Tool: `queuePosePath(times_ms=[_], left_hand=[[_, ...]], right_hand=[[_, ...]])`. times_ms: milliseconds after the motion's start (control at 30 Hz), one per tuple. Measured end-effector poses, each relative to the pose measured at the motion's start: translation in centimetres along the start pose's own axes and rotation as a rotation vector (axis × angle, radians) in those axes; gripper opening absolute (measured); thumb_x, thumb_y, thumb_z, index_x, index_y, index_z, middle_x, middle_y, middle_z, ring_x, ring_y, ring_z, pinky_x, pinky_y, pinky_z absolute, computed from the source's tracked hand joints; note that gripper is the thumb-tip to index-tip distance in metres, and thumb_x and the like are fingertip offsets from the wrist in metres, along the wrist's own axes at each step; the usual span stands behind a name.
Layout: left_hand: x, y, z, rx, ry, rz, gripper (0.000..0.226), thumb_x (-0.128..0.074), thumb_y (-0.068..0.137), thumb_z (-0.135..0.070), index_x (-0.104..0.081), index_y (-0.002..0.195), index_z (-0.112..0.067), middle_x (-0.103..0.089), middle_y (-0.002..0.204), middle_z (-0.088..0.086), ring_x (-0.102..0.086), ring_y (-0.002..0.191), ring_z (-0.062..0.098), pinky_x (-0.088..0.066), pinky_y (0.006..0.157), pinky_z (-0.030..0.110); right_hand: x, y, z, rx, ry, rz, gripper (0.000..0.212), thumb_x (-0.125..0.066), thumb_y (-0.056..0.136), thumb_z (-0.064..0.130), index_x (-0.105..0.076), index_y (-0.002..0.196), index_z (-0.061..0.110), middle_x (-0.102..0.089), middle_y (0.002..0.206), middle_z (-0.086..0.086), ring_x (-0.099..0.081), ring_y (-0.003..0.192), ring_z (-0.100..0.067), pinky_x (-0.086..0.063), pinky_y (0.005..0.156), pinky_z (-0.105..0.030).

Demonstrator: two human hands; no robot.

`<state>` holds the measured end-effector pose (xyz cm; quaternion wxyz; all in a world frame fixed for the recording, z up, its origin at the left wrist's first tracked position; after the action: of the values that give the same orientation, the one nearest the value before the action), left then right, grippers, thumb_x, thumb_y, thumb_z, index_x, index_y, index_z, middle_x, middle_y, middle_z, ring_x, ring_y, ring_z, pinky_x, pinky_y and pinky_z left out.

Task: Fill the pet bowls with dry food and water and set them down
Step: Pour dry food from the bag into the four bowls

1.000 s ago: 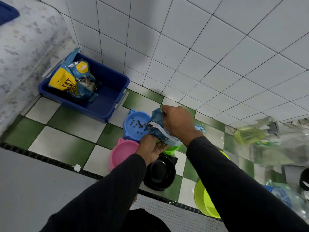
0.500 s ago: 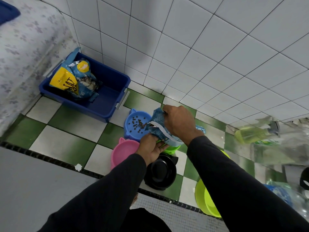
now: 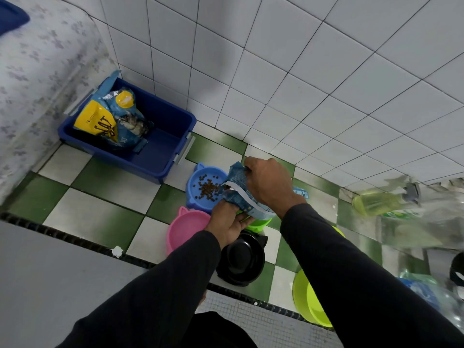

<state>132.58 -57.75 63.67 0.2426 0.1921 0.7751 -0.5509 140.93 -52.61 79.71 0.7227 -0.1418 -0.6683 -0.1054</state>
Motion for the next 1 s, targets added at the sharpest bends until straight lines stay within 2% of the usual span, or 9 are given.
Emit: queuePosePath(times_ms=[100,300,533,667,767,900,1000], left_hand=[[-0.03,-0.01,0.07,0.005,0.001,-0.011,0.041,-0.041,0.102,0.005,-0.059,0.136,-0.010,-0.073,0.122,0.016,-0.071,0.108,0.033,-0.061,0.083,0.046],[-0.43,-0.20,-0.04,0.014,0.001,0.013,0.040,-0.041,0.103,0.001,-0.059,0.136,-0.010,-0.071,0.125,0.016,-0.068,0.112,0.034,-0.058,0.092,0.046],[-0.07,-0.49,-0.05,0.029,-0.015,-0.017,0.039,-0.041,0.104,-0.001,-0.058,0.138,-0.008,-0.070,0.128,0.018,-0.068,0.113,0.035,-0.060,0.086,0.045],[-0.02,-0.66,-0.05,0.037,-0.031,-0.017,0.037,-0.040,0.105,-0.002,-0.058,0.137,-0.005,-0.068,0.130,0.020,-0.066,0.115,0.037,-0.058,0.088,0.046],[0.01,-0.71,-0.10,0.034,-0.031,-0.010,0.037,-0.039,0.105,0.000,-0.059,0.135,-0.006,-0.067,0.131,0.021,-0.064,0.118,0.038,-0.057,0.090,0.047],[0.18,-0.70,-0.18,0.027,-0.037,-0.013,0.038,-0.039,0.104,0.002,-0.060,0.133,-0.009,-0.067,0.131,0.020,-0.064,0.118,0.039,-0.057,0.091,0.048],[0.23,-0.66,-0.20,0.024,-0.040,-0.007,0.037,-0.041,0.105,-0.001,-0.059,0.135,-0.010,-0.069,0.129,0.018,-0.064,0.119,0.039,-0.057,0.093,0.048]], right_hand=[[-0.07,0.14,0.06,0.008,0.004,0.004,0.016,-0.053,0.096,0.029,-0.063,0.098,0.016,-0.065,0.077,-0.011,-0.061,0.069,-0.033,-0.052,0.060,-0.039],[-0.18,0.36,0.19,0.021,-0.003,0.003,0.016,-0.053,0.096,0.028,-0.064,0.098,0.016,-0.065,0.077,-0.011,-0.061,0.069,-0.034,-0.045,0.058,-0.035],[-0.09,0.48,0.50,0.029,-0.009,0.001,0.017,-0.054,0.096,0.027,-0.065,0.101,0.015,-0.067,0.081,-0.010,-0.062,0.073,-0.033,-0.044,0.059,-0.035],[0.01,0.48,0.67,0.038,-0.018,0.001,0.018,-0.053,0.097,0.027,-0.065,0.102,0.014,-0.068,0.083,-0.011,-0.062,0.074,-0.033,-0.043,0.060,-0.035],[0.05,0.46,0.72,0.032,-0.026,0.001,0.017,-0.052,0.097,0.026,-0.065,0.102,0.014,-0.066,0.082,-0.010,-0.057,0.071,-0.030,-0.037,0.060,-0.033],[0.11,0.47,0.67,0.018,-0.030,-0.009,0.017,-0.053,0.097,0.026,-0.065,0.102,0.014,-0.066,0.081,-0.011,-0.049,0.067,-0.028,-0.036,0.060,-0.032],[-0.03,0.55,0.64,0.016,-0.032,-0.011,0.016,-0.052,0.096,0.025,-0.064,0.099,0.015,-0.066,0.080,-0.011,-0.054,0.067,-0.030,-0.036,0.059,-0.032]])
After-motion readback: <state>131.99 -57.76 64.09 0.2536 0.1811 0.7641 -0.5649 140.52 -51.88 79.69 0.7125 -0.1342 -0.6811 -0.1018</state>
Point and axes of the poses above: each hand's wrist, its own y-axis towards the middle knuckle, its own x-axis out of the back of the hand, z = x × y, the point moved 8 cm from there along y, towards the middle knuckle
